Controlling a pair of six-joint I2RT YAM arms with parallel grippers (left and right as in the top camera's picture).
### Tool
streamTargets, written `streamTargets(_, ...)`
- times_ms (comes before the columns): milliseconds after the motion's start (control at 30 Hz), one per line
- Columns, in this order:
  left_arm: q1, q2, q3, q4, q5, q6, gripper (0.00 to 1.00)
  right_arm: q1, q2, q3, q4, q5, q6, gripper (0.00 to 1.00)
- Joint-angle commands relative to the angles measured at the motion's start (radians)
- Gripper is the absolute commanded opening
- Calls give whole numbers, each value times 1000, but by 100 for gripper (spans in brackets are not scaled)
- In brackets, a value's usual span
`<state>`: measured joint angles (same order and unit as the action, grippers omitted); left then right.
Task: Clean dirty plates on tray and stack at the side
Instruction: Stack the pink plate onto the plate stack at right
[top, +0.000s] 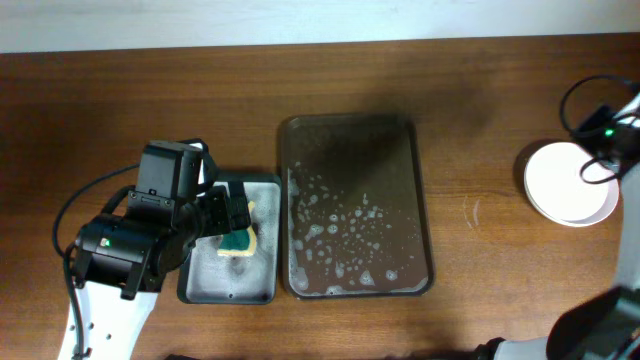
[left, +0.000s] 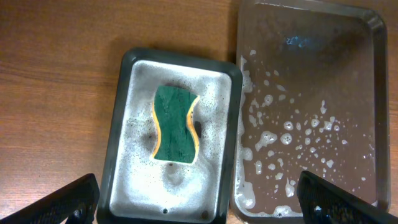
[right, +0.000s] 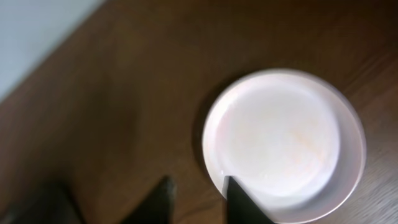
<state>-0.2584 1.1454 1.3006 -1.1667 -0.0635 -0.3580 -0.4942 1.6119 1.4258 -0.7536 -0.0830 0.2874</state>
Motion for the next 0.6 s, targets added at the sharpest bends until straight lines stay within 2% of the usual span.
streamTargets(0, 6, -5, 9, -1, -12, 15, 100, 49, 142, -35, -10, 144, -21, 13)
streamTargets(33, 6, -5, 9, -1, -12, 15, 100, 50, 175, -35, -4, 184, -21, 6)
streamTargets(67, 6, -5, 9, -1, -12, 15, 100, 49, 204, -35, -1, 202, -21, 4)
streamTargets(167, 6, -5, 9, -1, -12, 15, 100, 42, 289, -35, -24, 257, -18, 4)
streamTargets(400, 6, -5, 9, -1, -12, 15, 100, 45, 404, -39, -98, 251, -17, 4)
streamTargets(567, 6, -5, 9, -1, -12, 15, 100, 76, 421, -67, -156, 100, -18, 4)
